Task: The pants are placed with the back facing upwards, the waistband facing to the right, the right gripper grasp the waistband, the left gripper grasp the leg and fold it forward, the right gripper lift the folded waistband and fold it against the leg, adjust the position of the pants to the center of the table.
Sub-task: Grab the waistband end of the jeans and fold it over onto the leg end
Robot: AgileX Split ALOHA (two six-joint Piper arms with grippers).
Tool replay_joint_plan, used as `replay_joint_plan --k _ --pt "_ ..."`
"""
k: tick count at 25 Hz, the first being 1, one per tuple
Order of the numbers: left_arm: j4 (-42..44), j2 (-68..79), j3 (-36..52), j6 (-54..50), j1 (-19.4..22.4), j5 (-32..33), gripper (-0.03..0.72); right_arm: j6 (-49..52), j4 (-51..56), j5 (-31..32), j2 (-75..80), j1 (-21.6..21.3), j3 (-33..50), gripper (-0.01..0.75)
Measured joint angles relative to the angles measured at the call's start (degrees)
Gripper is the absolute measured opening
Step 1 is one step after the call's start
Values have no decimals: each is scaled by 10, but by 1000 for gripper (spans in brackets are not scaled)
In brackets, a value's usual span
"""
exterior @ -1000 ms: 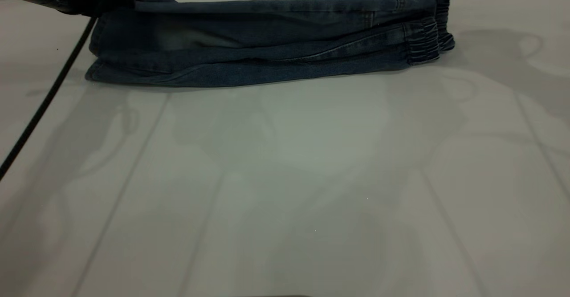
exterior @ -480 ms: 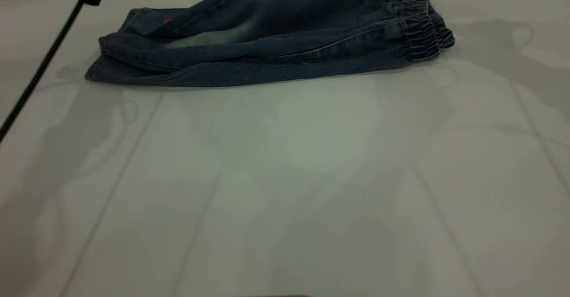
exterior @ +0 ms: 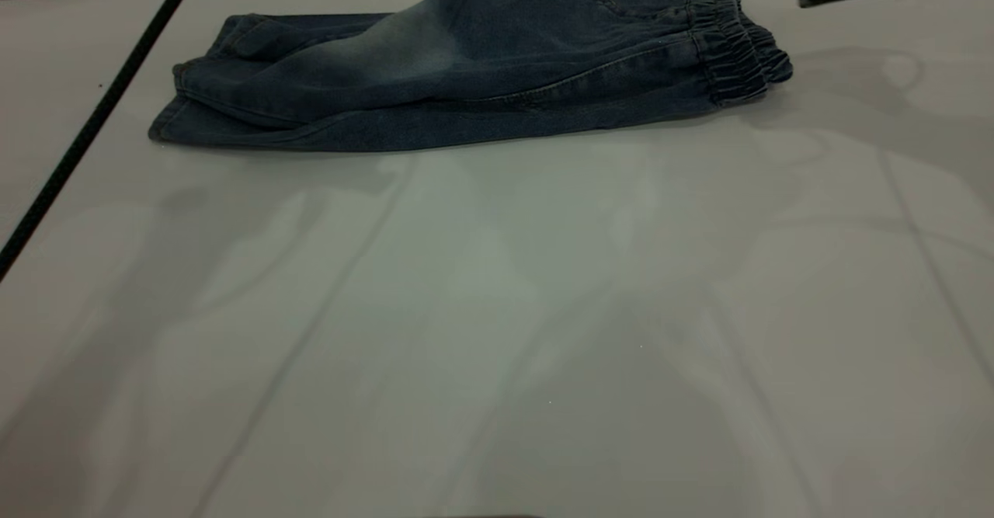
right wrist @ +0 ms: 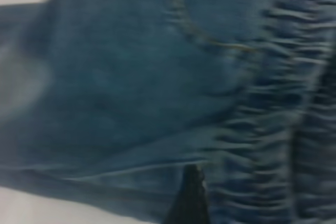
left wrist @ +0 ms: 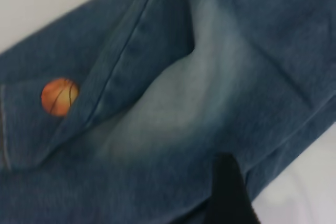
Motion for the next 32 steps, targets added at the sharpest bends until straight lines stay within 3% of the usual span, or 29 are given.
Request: replay_joint_plan --k 8,25,28,32 --pt "0 78 -59 -21 -17 -6 451 -43 -3 -20 57 -1 -38 577" --pt "0 204 -142 -41 -43 -5 451 -74 13 31 136 -1 -98 570" --pt "0 205 -144 -41 -44 -5 451 -70 13 36 137 -1 -99 501" --pt "0 206 -145 -42 -46 -6 451 -63 13 72 143 3 -99 331"
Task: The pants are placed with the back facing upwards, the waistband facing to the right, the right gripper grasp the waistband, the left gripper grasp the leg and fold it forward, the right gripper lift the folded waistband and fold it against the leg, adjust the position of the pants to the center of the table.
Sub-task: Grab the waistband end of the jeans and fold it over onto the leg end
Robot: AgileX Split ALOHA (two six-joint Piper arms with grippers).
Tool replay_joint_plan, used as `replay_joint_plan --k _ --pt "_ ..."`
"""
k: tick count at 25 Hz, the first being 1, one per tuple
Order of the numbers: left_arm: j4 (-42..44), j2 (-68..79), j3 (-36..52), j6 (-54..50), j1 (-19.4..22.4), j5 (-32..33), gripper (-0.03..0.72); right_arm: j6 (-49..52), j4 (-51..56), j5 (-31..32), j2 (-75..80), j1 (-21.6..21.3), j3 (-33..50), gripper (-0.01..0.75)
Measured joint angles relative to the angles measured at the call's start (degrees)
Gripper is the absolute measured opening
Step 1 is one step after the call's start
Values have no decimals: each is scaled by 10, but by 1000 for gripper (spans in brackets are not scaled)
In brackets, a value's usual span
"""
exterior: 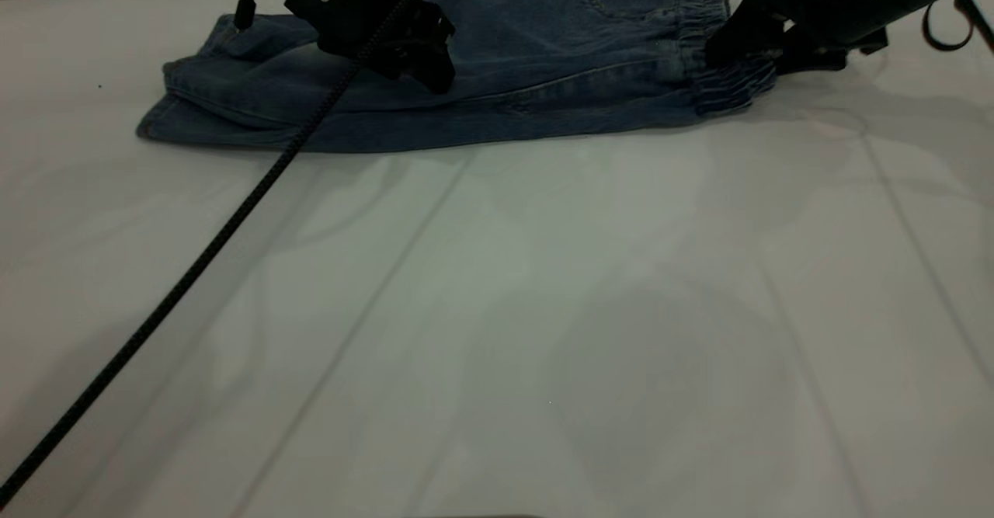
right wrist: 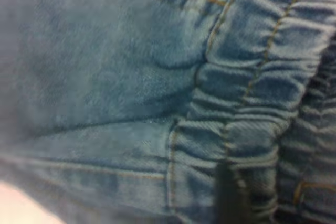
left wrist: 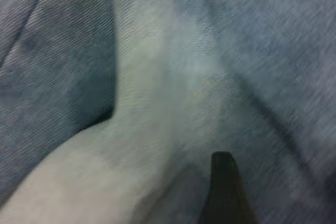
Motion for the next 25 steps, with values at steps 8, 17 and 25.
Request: replay_joint_plan --k 8,17,25 --pt "-1 24 -2 -4 -4 -2 451 -3 -1 66 0 11 0 83" --pt "0 24 -46 -9 -4 17 451 74 -71 139 -16 -1 -53 53" --pt "-3 43 -48 -12 -13 26 451 154 -95 253 -58 2 -159 52"
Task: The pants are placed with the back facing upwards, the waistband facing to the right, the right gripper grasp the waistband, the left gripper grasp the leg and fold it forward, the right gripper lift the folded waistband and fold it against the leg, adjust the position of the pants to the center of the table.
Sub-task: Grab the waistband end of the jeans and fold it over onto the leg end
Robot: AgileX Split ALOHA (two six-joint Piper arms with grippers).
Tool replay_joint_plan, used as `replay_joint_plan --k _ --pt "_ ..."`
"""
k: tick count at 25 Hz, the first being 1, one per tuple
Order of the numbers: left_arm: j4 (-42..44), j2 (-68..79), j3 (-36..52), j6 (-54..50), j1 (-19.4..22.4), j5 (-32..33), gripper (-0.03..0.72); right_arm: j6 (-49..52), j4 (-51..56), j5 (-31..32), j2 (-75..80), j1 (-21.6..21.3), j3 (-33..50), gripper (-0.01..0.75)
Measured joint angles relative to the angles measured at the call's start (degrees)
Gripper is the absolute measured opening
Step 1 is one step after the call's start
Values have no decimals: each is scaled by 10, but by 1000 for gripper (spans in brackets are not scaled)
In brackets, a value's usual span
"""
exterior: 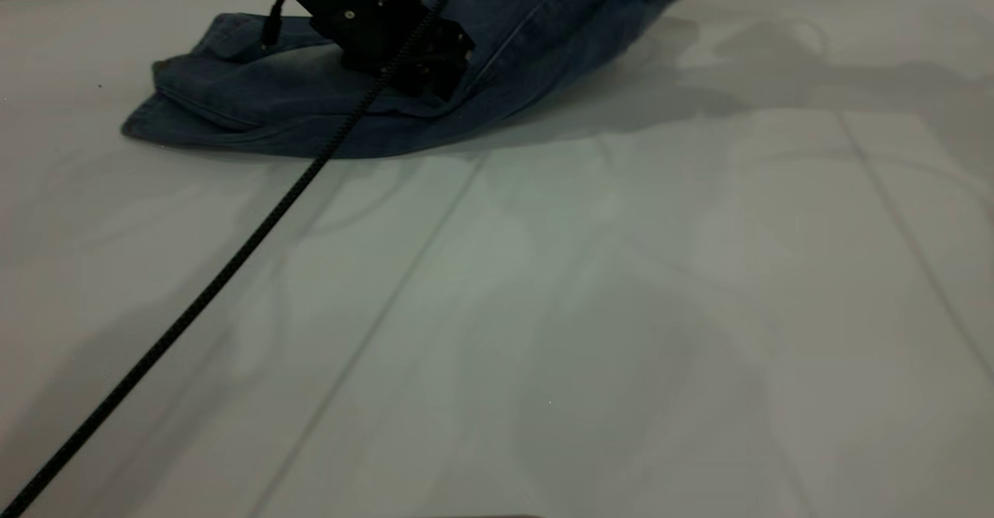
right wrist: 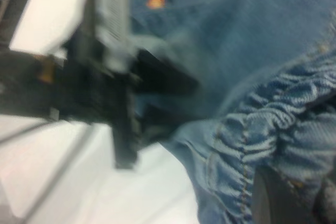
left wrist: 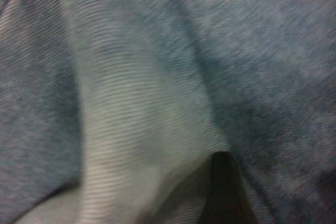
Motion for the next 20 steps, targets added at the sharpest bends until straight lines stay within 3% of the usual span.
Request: replay_joint_plan --k 5,9,14,20 --pt "-8 0 -13 0 -37 4 451 40 -9 39 -12 0 -69 50" --pt "17 -9 -33 -4 -42 56 451 55 -9 66 -14 0 -107 50" --pt "111 -64 -44 -70 8 135 451 68 -52 58 -15 17 -140 50" --pt "216 -84 -48 -158 88 175 451 112 -149 13 -16 79 -161 50"
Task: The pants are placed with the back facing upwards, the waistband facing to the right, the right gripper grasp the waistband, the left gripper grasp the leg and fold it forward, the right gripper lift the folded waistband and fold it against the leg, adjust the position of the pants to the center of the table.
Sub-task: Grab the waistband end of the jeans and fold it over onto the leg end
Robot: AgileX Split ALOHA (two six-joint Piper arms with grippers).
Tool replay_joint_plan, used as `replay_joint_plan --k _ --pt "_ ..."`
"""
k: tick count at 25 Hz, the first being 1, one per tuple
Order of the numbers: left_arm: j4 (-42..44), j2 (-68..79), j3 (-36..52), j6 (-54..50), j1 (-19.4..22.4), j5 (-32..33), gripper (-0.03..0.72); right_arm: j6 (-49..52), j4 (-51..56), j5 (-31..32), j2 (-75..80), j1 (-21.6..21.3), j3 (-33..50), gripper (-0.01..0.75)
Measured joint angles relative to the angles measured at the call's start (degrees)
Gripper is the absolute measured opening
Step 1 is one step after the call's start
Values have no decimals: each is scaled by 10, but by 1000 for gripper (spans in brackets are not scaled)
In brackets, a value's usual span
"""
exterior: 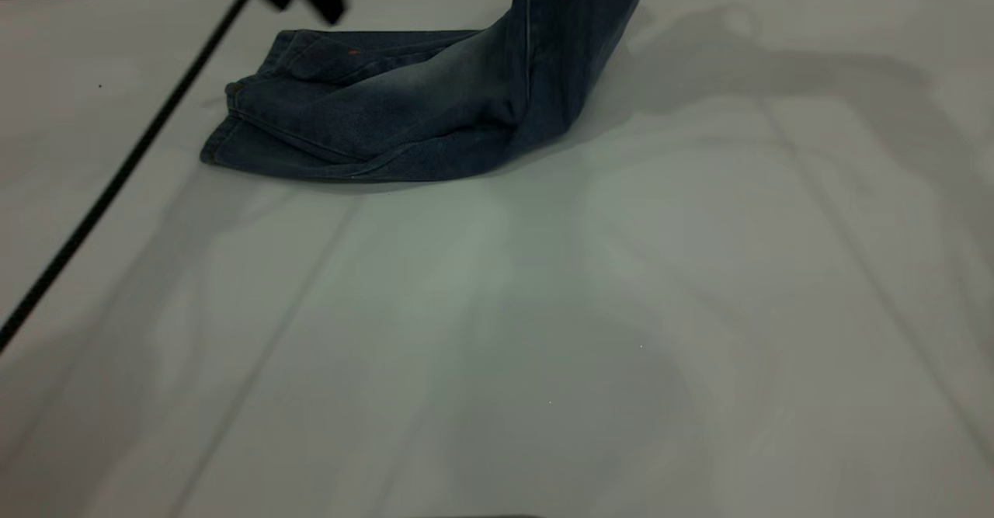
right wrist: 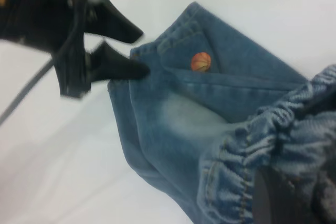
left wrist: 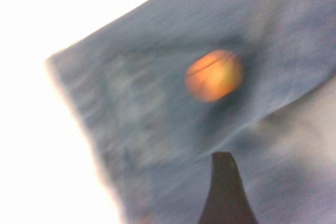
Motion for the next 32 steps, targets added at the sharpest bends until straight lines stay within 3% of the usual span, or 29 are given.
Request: replay_joint_plan --k 5,15,27,32 --pt "19 19 0 -23 29 7 451 8 -17 -33 0 46 0 50" --pt "60 77 0 -26 27 -5 451 30 -19 -76 0 115 0 50" --pt "23 87 0 -26 -49 -30 451 32 -18 -90 0 124 0 50" --pt "22 87 -14 -26 -56 -19 451 32 -10 -90 0 124 0 50"
